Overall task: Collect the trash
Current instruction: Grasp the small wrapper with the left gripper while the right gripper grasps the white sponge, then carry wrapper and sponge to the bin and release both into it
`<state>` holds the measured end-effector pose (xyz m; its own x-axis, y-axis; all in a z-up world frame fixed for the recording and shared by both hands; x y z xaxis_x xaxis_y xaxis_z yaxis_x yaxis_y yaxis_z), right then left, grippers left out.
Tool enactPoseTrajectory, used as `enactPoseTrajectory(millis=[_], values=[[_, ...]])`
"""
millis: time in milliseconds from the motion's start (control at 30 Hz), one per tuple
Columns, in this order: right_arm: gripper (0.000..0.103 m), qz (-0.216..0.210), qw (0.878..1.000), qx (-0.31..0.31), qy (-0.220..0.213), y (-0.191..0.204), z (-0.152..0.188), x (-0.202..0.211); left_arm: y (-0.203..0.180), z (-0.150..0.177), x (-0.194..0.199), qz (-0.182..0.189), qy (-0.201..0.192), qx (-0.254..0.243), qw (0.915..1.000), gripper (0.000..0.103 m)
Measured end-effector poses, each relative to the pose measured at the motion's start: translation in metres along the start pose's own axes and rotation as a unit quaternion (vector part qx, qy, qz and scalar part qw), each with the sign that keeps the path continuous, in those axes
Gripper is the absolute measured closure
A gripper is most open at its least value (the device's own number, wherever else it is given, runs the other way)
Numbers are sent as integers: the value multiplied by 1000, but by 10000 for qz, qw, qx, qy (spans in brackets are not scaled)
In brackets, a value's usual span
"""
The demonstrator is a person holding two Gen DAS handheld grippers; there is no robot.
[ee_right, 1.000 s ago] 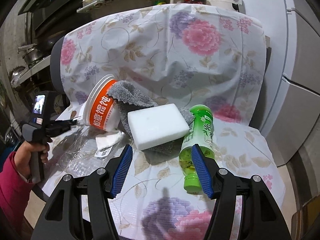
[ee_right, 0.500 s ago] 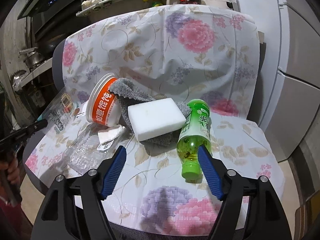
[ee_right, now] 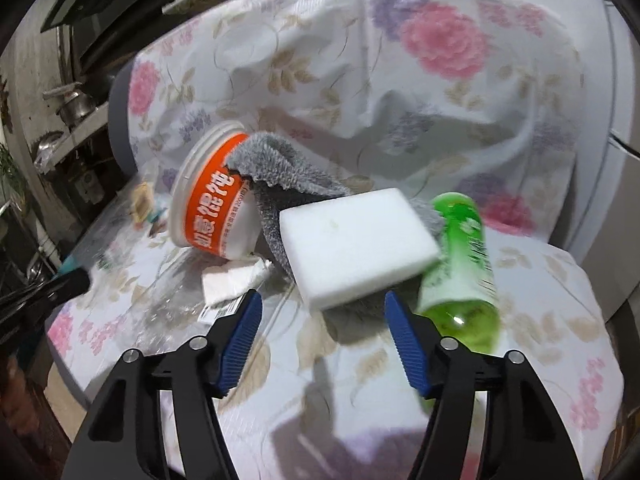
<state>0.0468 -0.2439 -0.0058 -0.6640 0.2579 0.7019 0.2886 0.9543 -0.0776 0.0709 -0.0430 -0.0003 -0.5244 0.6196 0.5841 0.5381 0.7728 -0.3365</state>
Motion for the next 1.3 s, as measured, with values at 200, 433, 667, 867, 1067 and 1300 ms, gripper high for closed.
enactPoseTrajectory(millis=[200,433,667,867,1067,1300], values=[[37,287,9991,-298,122,1,-8,-27,3,3,-3,-17,36,18,10000,103],[71,372,9989,-287,-57,0,-11,-16,2,5,1,-40,19,-13,10000,103],[76,373,9984,-245,-346,-13,-8,31,-5,7,21,-90,-96,-66,9999,103],[75,444,9964,-153,-706,-32,4,91,-34,6,46,255,-269,-229,9991,103],[75,767,9923,-280,-936,-72,27,146,-100,14,44,1006,-216,-693,9923,103],[74,1543,9817,-512,-989,-133,65,195,-186,37,21,1866,80,-1314,9736,103]])
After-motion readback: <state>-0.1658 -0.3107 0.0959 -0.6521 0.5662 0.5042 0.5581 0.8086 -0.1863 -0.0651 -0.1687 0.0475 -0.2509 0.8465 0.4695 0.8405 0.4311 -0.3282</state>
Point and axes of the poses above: each gripper's, at about its wrist camera, not at the fingertips, and x roughly against the way its jaws point, y to its left, z to its underside, the point moved 7 cm from there along -x, roughly the way its jaws point, and after that the axes turned 12 degrees about z, right-handed, at the moved point
